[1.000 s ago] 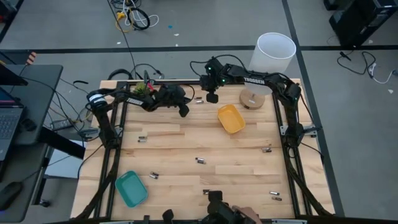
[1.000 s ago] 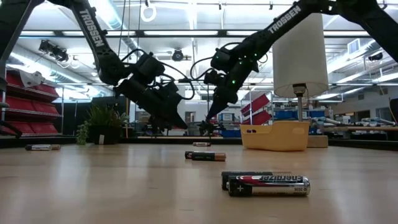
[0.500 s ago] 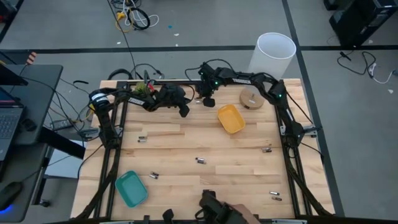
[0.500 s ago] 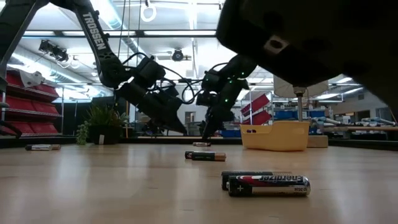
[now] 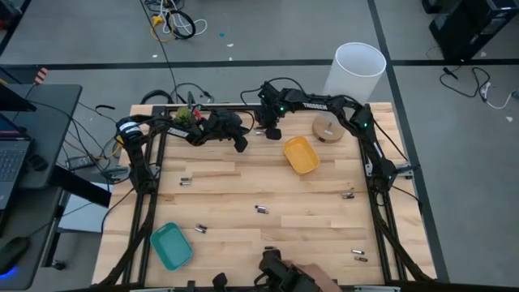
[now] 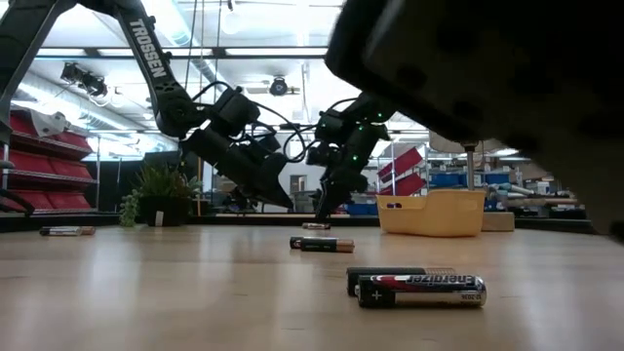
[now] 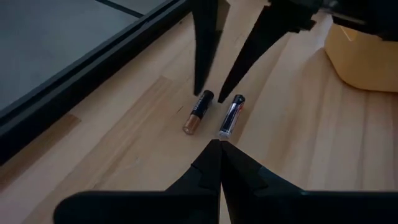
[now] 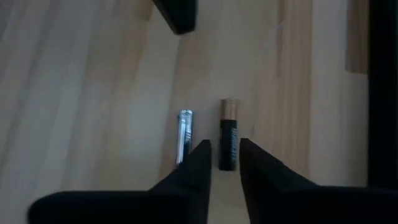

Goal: Sort batteries
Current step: Put the black battery into the yellow bin

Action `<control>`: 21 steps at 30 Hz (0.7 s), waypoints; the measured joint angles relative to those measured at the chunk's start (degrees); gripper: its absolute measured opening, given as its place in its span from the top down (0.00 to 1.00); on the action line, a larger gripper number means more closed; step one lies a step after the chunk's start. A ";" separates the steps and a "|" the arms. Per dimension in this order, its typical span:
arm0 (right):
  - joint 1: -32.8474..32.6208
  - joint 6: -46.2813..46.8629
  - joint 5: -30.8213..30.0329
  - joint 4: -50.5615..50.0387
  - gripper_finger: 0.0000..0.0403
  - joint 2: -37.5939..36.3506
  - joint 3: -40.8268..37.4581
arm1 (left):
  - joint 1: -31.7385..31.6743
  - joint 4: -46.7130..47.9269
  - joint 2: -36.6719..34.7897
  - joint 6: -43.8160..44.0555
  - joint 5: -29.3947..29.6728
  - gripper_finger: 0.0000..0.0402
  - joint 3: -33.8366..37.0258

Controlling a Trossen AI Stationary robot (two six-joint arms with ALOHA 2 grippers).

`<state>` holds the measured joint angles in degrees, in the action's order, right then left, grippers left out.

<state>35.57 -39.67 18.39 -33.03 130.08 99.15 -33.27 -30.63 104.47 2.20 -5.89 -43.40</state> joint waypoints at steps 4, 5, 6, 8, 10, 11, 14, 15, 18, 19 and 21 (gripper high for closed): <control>0.02 -0.85 -2.28 0.81 0.73 0.83 0.00 | 0.44 -0.28 -0.02 1.04 0.36 0.96 0.00; 0.02 -0.89 -2.29 0.53 0.72 0.88 -0.02 | 0.64 -0.39 -0.02 1.04 0.68 0.96 0.00; 0.02 -1.03 -2.29 0.51 0.72 0.89 -0.02 | 0.72 -0.50 -0.02 1.04 1.02 0.96 0.00; 0.02 -1.32 -2.27 1.03 0.72 0.77 0.06 | 0.86 -0.86 -0.02 1.05 1.20 0.96 0.00; 0.02 -2.29 -2.22 0.80 0.75 0.76 0.06 | 1.02 -0.98 -0.04 1.05 1.36 0.96 0.00; 0.02 -2.82 -2.15 0.78 0.76 0.76 0.04 | 1.04 -1.22 -0.04 1.05 1.36 0.96 0.00; 0.02 -3.49 -1.04 0.74 0.81 0.76 0.04 | 1.08 -1.73 -0.04 1.07 1.36 0.96 0.00; 0.02 -3.51 -0.55 0.52 0.82 0.76 0.04 | 1.08 -1.71 -0.04 1.07 1.37 0.96 0.00; 0.02 -3.22 0.39 0.18 0.86 0.76 0.02 | 1.10 -1.69 -0.04 1.07 1.36 0.96 0.00; 0.02 -2.75 0.56 0.19 0.86 0.78 0.02 | 1.12 -1.67 -0.04 1.07 1.36 0.96 0.00; 0.15 -2.05 1.13 -0.02 0.87 0.84 0.02 | 1.13 -1.59 -0.04 1.08 1.36 0.96 0.00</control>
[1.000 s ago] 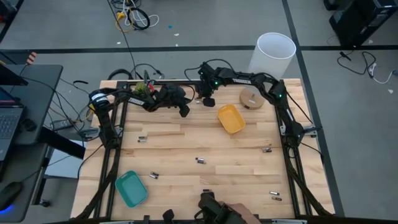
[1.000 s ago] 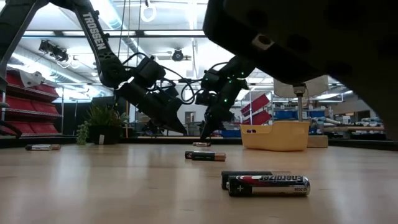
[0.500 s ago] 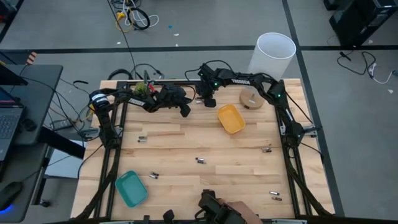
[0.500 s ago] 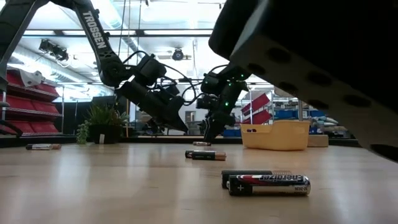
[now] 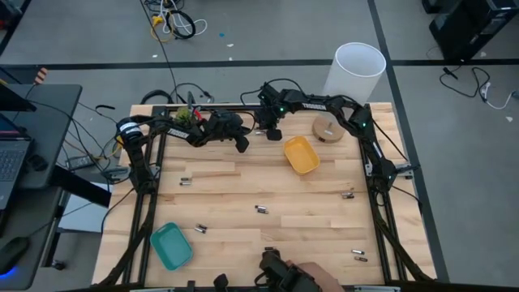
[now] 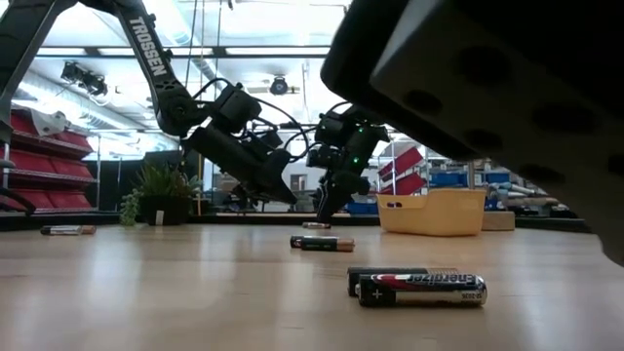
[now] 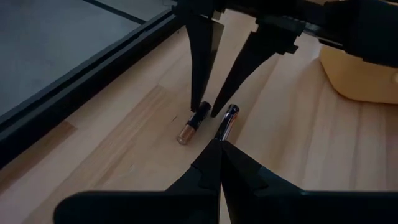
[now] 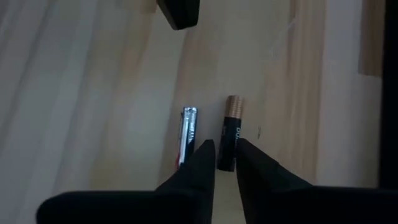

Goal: Sort batteries
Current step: Put the black battery into the yellow bin

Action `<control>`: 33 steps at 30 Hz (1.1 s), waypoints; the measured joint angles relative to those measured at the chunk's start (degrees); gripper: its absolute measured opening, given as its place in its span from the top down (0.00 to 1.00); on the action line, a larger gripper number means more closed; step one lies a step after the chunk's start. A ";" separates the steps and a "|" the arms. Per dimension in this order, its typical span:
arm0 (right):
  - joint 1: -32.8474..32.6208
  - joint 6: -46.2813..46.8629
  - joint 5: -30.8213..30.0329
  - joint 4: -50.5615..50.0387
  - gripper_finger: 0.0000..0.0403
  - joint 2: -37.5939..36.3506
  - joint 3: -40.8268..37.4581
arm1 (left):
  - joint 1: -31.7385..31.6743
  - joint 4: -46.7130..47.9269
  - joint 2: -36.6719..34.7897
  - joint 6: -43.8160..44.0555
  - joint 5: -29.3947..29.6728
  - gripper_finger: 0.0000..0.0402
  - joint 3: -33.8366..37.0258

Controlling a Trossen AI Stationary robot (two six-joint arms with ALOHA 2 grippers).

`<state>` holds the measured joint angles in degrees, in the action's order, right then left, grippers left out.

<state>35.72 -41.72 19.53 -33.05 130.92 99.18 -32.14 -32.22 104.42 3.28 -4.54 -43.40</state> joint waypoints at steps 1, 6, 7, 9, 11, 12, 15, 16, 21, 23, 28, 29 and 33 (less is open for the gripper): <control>0.05 0.26 0.12 -0.16 0.87 0.02 0.00 | 0.00 -0.02 0.00 0.01 0.00 0.96 0.00; 0.13 0.54 0.39 -0.30 0.86 0.03 0.00 | 0.00 -0.05 0.00 0.01 0.00 0.96 0.00; 0.15 0.32 0.44 -0.29 0.86 0.03 0.00 | 0.00 -0.08 0.00 0.01 0.00 0.96 0.00; 0.15 0.23 0.51 -0.26 0.86 0.03 0.00 | 0.00 -0.07 0.00 0.01 0.00 0.96 0.00; 0.13 0.20 0.53 -0.26 0.87 0.03 0.00 | 0.00 -0.08 0.00 0.02 0.00 0.96 0.00; 0.15 0.26 0.53 -0.30 0.87 0.03 0.00 | 0.00 -0.07 0.00 0.03 0.00 0.96 0.00; 0.14 1.33 -0.06 -0.95 0.87 0.03 0.00 | 0.00 -0.08 0.00 0.04 0.00 0.96 0.00; 0.13 1.39 -1.43 -2.03 0.87 0.03 0.00 | 0.00 -0.08 0.00 0.03 0.00 0.96 0.00; 0.12 3.34 -4.85 -6.61 0.87 0.01 0.15 | 0.00 -1.62 0.98 0.06 -0.06 0.96 0.00; 0.13 4.46 -4.38 -8.39 0.87 -0.36 0.15 | 0.00 -2.35 2.29 0.12 -0.13 0.96 -0.32; 0.15 5.74 -4.48 -12.07 0.86 -2.21 -0.13 | 0.00 -2.70 5.59 2.19 -0.61 0.96 -3.49; 0.15 5.93 -4.50 -11.76 0.86 -2.63 -0.13 | -0.02 -2.24 5.66 2.52 -0.52 0.96 -3.99; 0.15 6.21 -4.79 -12.02 0.86 -4.29 -0.07 | -0.89 0.05 6.11 4.87 0.67 0.96 -6.20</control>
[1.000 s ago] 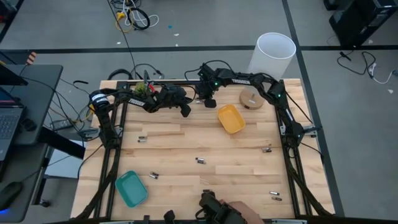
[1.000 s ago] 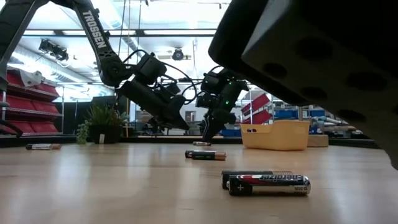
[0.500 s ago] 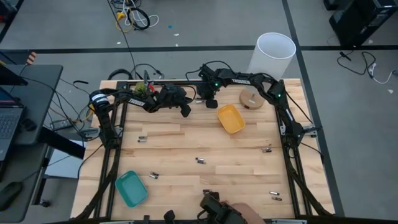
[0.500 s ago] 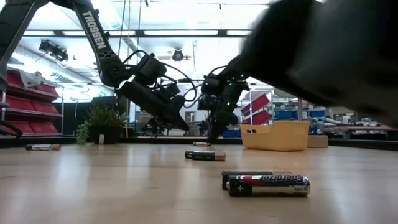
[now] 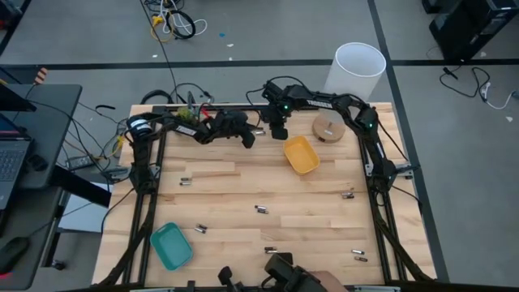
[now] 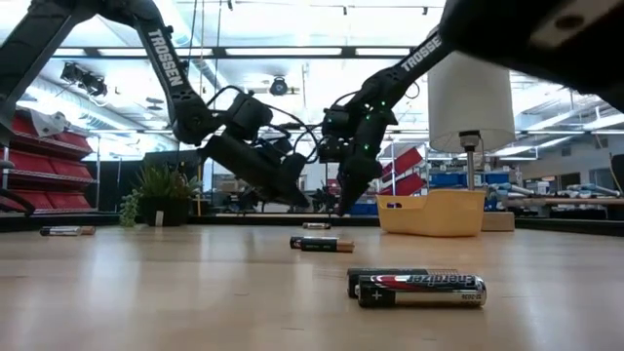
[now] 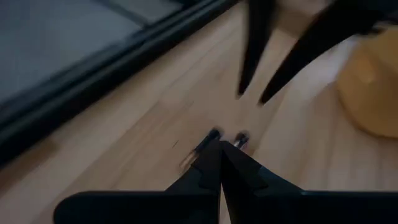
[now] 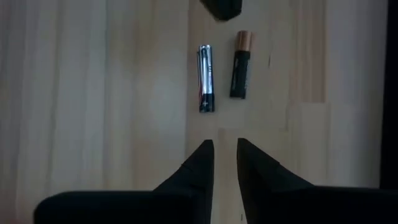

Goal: Sort batteries
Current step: Put the black battery into the yellow bin

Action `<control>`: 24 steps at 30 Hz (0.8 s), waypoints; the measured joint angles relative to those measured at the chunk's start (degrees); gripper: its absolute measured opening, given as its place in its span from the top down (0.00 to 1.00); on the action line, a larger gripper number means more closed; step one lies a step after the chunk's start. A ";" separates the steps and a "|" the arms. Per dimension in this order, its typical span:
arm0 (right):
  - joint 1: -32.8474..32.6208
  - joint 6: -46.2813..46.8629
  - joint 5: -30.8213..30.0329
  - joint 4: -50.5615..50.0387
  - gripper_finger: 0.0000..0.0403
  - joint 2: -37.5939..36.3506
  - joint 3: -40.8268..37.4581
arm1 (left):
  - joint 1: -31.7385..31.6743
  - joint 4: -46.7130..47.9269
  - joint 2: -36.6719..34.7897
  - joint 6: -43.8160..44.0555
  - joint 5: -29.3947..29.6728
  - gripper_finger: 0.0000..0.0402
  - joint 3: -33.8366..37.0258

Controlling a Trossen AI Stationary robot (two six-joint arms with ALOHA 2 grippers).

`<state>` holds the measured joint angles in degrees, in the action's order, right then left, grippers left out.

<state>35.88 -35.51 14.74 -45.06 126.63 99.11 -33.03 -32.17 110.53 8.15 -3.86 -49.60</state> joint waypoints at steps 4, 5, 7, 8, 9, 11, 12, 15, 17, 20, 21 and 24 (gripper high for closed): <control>0.11 0.49 -0.10 -0.27 0.86 -0.69 0.00 | -1.29 5.80 0.12 4.61 0.43 0.96 -2.31; 0.11 0.52 -0.10 -0.20 0.86 -1.03 0.00 | -1.49 6.90 0.12 5.49 0.44 0.96 -2.95; 0.11 0.78 -0.10 -0.05 0.86 -1.29 0.00 | -1.76 10.44 0.12 6.01 0.40 0.96 -4.44; 0.15 1.08 -0.09 -0.04 0.87 -1.29 0.00 | -1.79 12.50 0.12 6.01 0.41 0.96 -5.32; 0.17 1.32 -0.12 -0.22 0.87 -1.29 0.00 | -1.83 14.69 0.12 5.89 0.41 0.96 -6.22; 0.22 1.49 -0.12 -0.67 0.87 -1.30 0.00 | -1.84 19.15 0.11 5.05 0.98 0.96 -8.01; 0.22 1.49 -0.10 -0.80 0.88 -1.36 0.00 | -1.84 21.36 0.12 4.31 1.34 0.96 -8.84; 0.31 1.49 -0.10 -2.20 0.89 -1.38 0.00 | -1.84 25.57 0.12 4.02 1.95 0.96 -10.59; 0.35 1.49 -0.10 -3.02 0.90 -1.38 0.00 | -1.84 26.55 0.11 4.06 2.00 0.96 -11.15; 0.39 1.51 -0.10 -4.57 0.91 -1.40 0.00 | -1.84 27.50 0.14 4.14 2.19 0.96 -12.11; 0.42 1.53 -0.10 -5.04 0.91 -1.40 0.00 | -1.84 27.44 0.55 4.43 2.51 0.97 -12.48; 0.50 1.46 -0.34 -6.44 0.92 -1.55 0.00 | -1.86 30.21 2.25 6.13 2.75 0.97 -13.95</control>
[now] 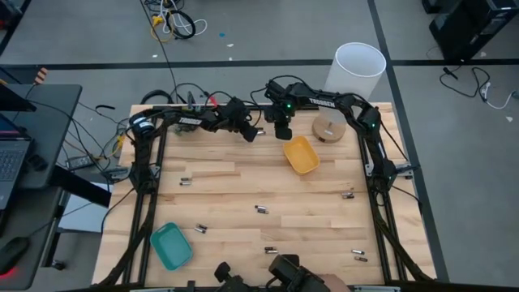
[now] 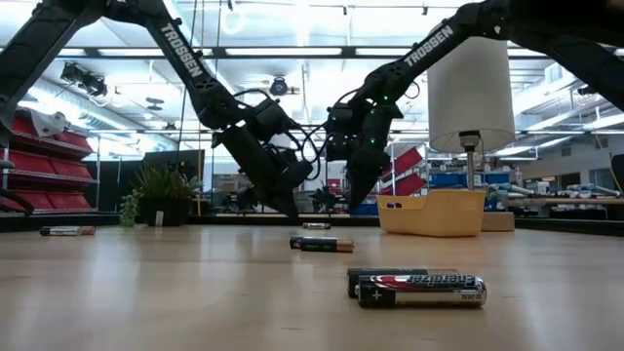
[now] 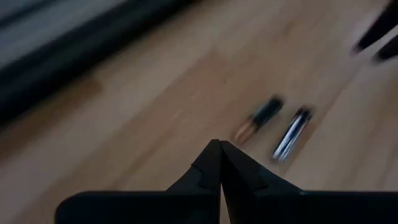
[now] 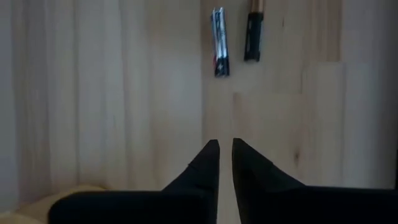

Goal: Sort batteries
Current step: Put the black battery into the yellow bin

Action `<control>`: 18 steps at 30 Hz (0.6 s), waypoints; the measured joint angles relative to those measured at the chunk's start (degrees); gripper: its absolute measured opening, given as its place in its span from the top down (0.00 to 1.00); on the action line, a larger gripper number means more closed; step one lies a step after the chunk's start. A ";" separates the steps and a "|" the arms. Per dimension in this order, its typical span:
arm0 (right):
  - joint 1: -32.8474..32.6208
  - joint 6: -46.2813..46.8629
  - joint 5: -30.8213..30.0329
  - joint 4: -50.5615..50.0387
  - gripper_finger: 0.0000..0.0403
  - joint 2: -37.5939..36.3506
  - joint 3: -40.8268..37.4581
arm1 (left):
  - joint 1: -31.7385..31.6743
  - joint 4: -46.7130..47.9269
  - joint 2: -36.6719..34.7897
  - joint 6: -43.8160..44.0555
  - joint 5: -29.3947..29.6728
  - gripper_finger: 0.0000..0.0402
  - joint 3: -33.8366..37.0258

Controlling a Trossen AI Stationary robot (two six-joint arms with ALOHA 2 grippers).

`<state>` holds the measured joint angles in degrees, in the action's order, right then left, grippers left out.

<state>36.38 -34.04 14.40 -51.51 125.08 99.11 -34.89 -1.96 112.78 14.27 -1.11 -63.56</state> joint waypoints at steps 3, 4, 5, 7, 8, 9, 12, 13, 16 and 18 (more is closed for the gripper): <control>0.44 0.02 -0.89 -0.80 0.94 -0.19 0.00 | 0.00 4.74 1.70 0.38 0.04 0.97 -3.55; 0.60 0.04 -0.90 -0.93 0.94 -0.27 0.00 | 0.02 5.51 2.08 0.36 -0.02 0.97 -4.79; 0.74 0.03 -0.88 -1.01 0.94 -0.29 0.00 | 0.11 5.68 2.76 0.36 -0.16 0.97 -6.04; 1.03 0.07 -0.89 -1.07 0.95 -0.31 0.00 | 0.11 6.91 4.02 0.32 -1.15 0.97 -7.56; 1.16 0.07 -0.90 -1.25 0.95 -0.31 0.00 | 0.13 7.07 4.61 0.35 -1.55 0.97 -8.14; 1.29 0.09 -0.88 -1.36 0.96 -0.31 0.00 | 0.13 7.30 4.87 0.59 -1.92 0.97 -8.62; 1.40 0.09 -0.88 -2.17 0.97 -0.31 0.00 | 0.13 8.30 5.02 0.71 -2.39 0.97 -9.28; 1.54 0.07 -0.88 -2.50 0.97 -0.31 0.00 | 0.12 8.84 5.07 0.77 -2.38 0.97 -9.23; 1.88 0.04 -0.86 -2.50 0.98 -0.31 0.00 | 0.13 9.07 5.09 0.78 -2.51 0.97 -9.24; 2.07 0.02 -0.45 -2.06 0.98 -0.31 0.00 | 0.27 9.03 5.09 0.78 -2.59 0.97 -9.24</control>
<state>38.44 -34.02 13.95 -53.57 124.77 99.11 -34.63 7.07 117.86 15.05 -3.70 -72.79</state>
